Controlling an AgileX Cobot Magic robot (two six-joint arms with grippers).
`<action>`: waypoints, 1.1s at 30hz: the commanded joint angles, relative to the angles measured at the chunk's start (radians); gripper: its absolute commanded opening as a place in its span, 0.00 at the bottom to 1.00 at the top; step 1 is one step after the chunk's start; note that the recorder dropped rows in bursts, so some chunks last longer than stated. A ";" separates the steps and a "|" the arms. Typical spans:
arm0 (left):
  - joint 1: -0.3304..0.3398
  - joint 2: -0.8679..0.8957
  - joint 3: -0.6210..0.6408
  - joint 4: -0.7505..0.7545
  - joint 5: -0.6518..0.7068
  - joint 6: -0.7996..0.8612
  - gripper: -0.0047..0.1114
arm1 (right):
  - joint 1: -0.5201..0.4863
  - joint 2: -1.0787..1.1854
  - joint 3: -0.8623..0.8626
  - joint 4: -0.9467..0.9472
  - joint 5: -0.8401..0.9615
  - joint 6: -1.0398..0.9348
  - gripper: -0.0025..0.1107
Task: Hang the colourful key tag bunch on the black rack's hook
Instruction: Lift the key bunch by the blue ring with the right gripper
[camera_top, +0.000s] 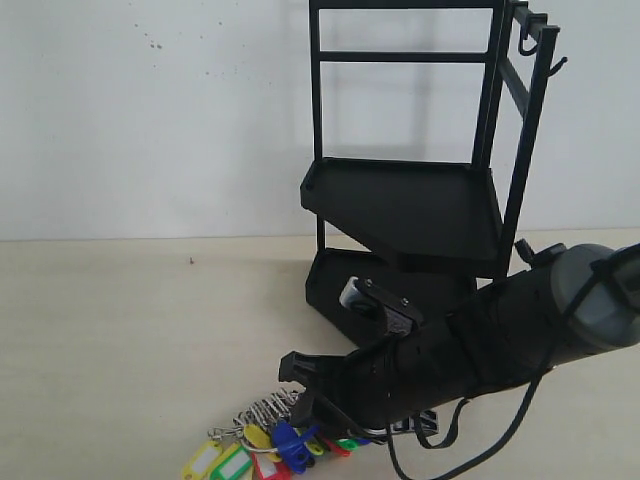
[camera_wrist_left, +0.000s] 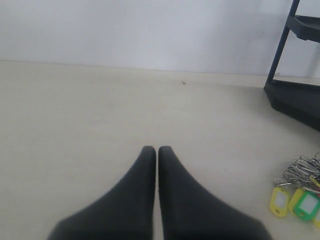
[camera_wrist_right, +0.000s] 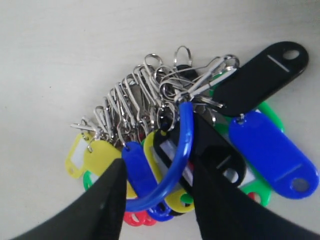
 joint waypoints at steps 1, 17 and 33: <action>-0.001 -0.002 0.003 0.005 -0.008 0.003 0.08 | 0.002 0.001 -0.005 0.001 0.003 -0.007 0.39; -0.001 -0.002 0.003 0.005 -0.008 0.003 0.08 | 0.020 0.085 -0.030 0.062 0.016 -0.036 0.39; -0.001 -0.002 0.003 0.005 -0.008 0.003 0.08 | 0.020 0.079 -0.052 0.064 0.009 -0.055 0.02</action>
